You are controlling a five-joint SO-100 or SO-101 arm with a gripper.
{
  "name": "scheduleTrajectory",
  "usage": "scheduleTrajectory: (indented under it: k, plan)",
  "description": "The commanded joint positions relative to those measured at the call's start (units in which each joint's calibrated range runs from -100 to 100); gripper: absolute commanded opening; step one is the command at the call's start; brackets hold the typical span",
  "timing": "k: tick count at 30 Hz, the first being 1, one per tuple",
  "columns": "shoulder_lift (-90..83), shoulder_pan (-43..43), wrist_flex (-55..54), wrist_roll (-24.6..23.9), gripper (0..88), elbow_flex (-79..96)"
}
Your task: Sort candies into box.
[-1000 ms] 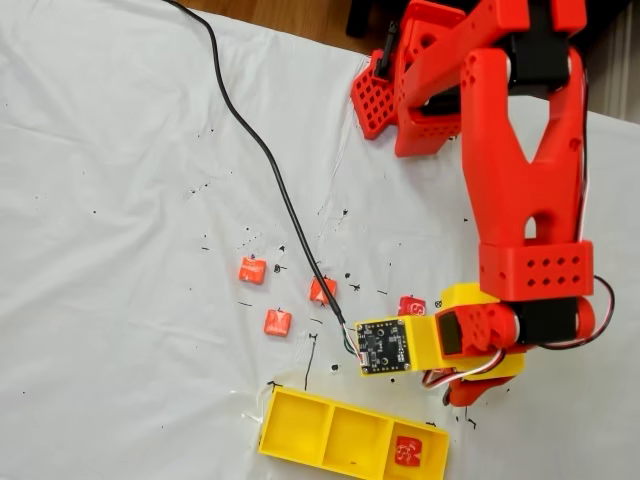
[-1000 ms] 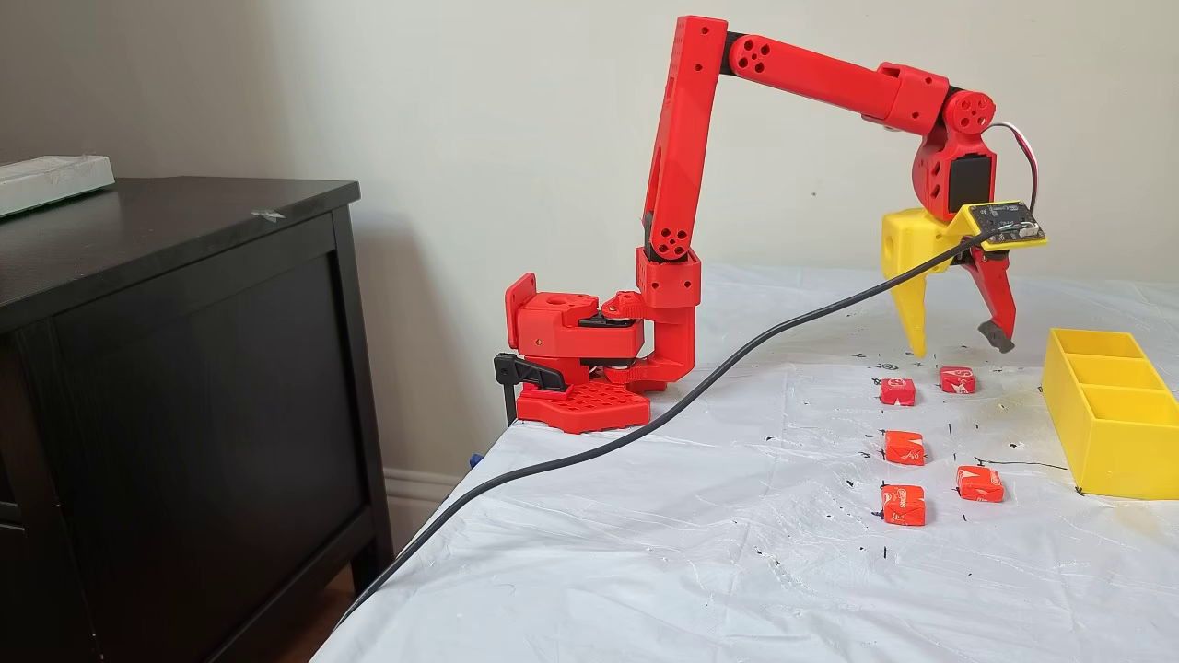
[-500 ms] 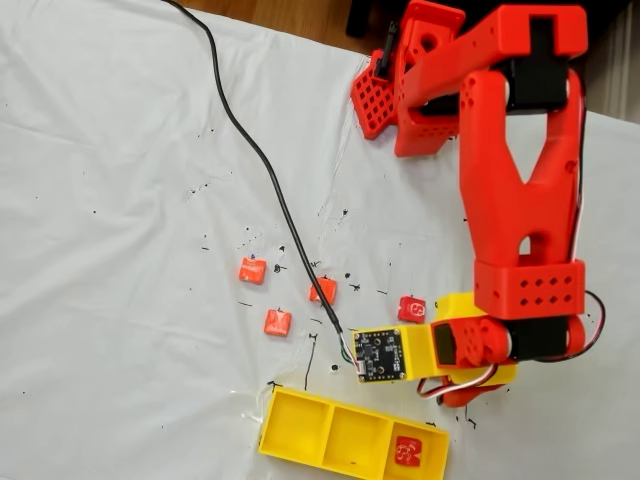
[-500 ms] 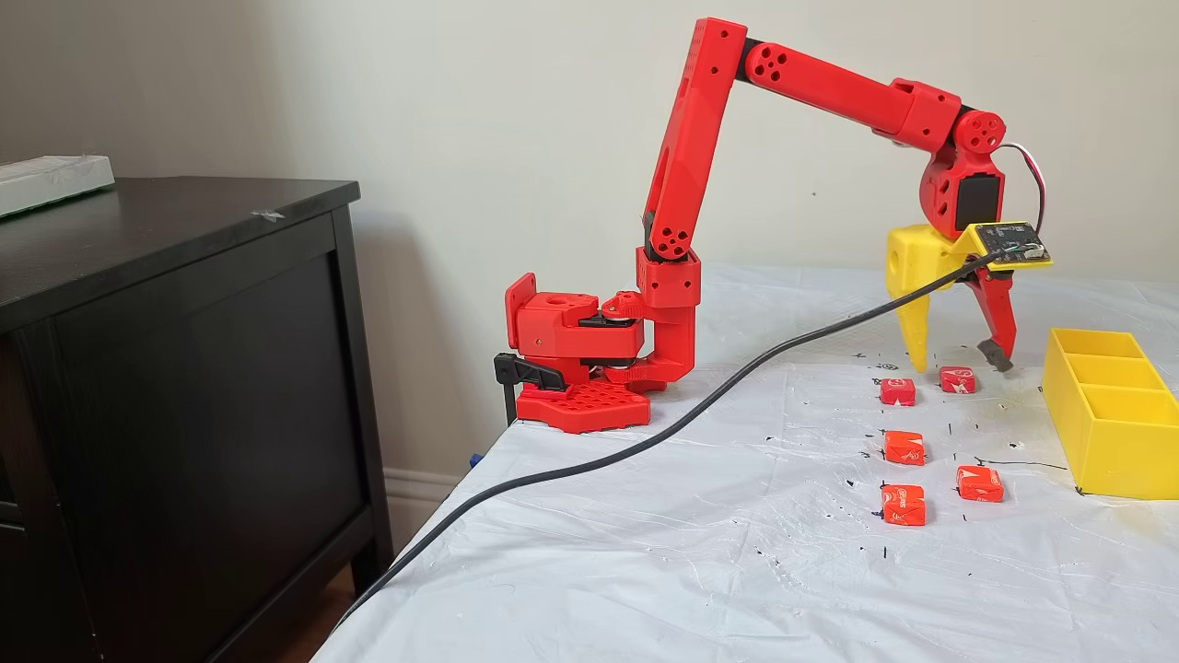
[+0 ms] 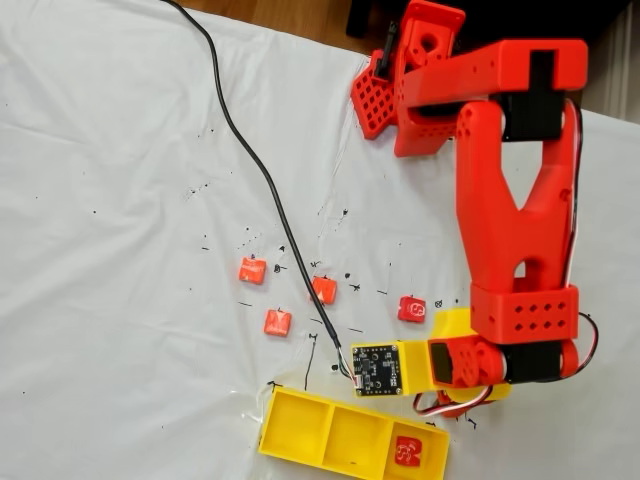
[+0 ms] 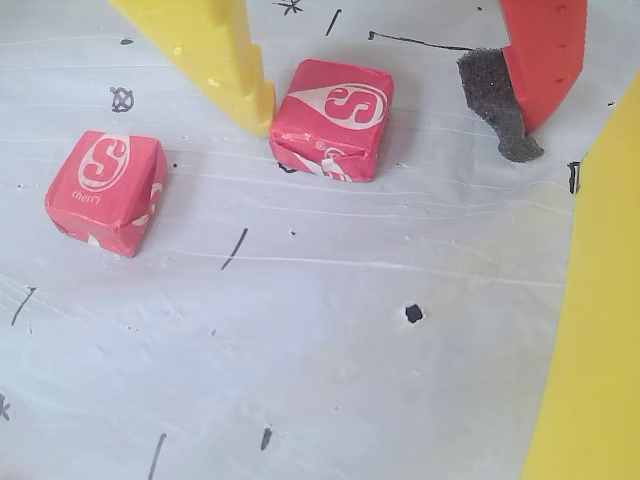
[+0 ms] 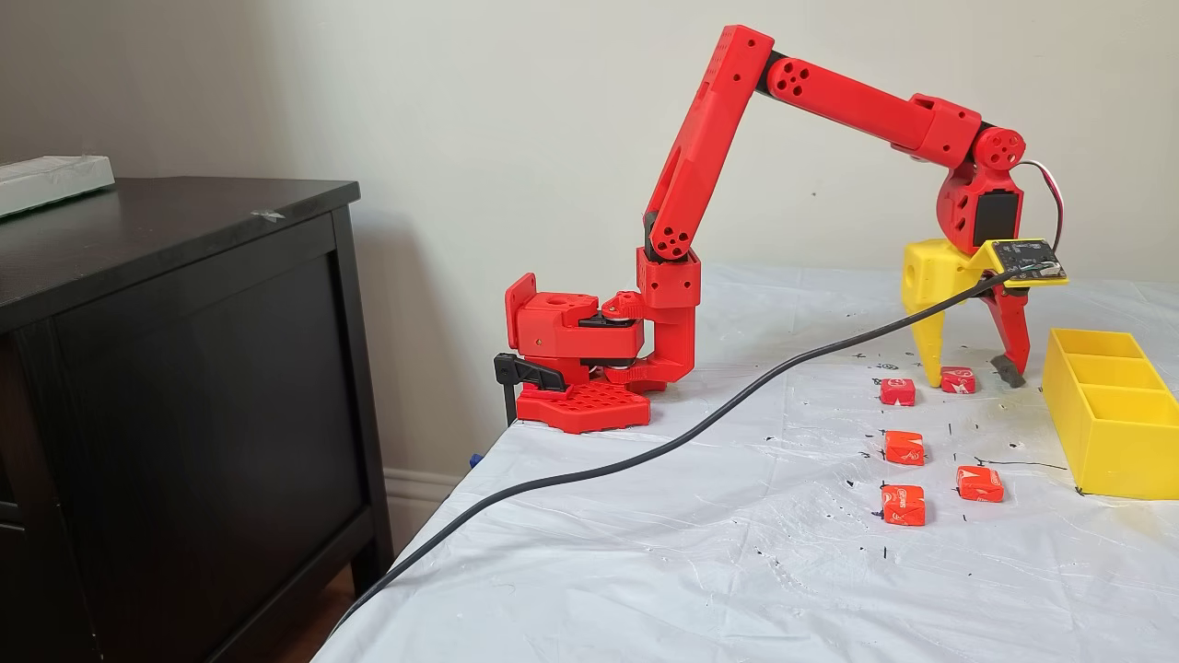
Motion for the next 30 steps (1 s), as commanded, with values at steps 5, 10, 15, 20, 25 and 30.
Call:
scheduleTrajectory:
  k: [5, 10, 15, 20, 25, 30]
  plan:
    - [-0.7, -0.2, 0.8, -0.1, 17.4, -4.4]
    - [0.4, -0.2, 1.8, -0.4, 1.2, -5.9]
    - [1.0, 0.0, 4.9, -1.2, 0.2, -9.1]
    - [-3.5, 0.4, 5.9, -1.0, 0.2, -8.1]
    - [-11.4, 1.3, 9.3, -0.6, 0.2, -8.3]
    - [-17.8, 3.7, 12.7, 0.3, 0.2, -13.3]
